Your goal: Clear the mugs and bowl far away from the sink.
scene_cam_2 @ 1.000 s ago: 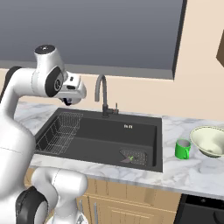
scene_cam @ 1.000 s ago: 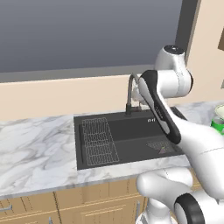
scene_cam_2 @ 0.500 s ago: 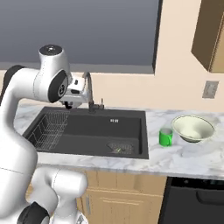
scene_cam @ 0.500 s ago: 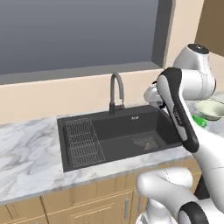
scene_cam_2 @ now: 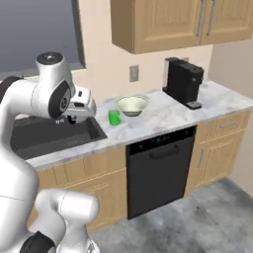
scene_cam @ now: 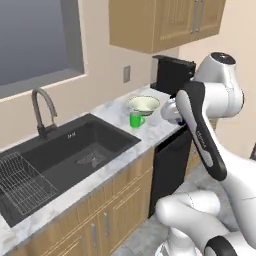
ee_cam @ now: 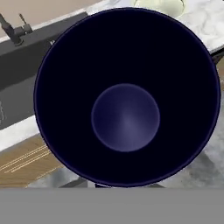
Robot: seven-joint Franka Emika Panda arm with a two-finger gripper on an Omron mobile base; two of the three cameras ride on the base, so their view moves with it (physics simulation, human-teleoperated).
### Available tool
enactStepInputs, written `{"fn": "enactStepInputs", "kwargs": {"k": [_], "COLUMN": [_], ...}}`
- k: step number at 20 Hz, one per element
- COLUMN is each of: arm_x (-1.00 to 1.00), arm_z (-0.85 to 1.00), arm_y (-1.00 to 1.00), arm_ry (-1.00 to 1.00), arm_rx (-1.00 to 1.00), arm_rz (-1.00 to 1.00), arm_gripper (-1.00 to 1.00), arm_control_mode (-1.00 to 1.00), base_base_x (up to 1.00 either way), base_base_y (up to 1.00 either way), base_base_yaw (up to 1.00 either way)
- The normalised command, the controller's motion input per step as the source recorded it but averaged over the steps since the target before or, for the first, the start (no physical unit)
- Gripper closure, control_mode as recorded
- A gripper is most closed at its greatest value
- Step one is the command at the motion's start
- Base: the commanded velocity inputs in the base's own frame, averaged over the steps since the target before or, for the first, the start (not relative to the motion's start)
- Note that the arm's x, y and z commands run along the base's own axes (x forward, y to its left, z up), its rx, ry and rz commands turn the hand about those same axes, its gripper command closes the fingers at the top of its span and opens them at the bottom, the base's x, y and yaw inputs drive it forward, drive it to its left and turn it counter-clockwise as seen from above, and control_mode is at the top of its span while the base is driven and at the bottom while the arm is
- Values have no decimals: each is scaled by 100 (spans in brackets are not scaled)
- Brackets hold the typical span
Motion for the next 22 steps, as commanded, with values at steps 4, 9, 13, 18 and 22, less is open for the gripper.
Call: {"fn": "enactStepInputs", "kwargs": {"k": [4, 9, 13, 18, 22], "arm_x": [0, 0, 0, 0, 0], "arm_z": [0, 0, 0, 0, 0], "arm_y": [0, 0, 0, 0, 0], "arm_ry": [0, 0, 0, 0, 0], "arm_rx": [0, 0, 0, 0, 0], "arm_rz": [0, 0, 0, 0, 0], "arm_gripper": [100, 100, 100, 100, 100], "arm_control_mode": [100, 100, 100, 100, 100], "base_base_x": [-9, 0, 0, 0, 0], "base_base_y": [2, 0, 0, 0, 0], "base_base_yaw": [-98, -100, -100, -100, -100]}}
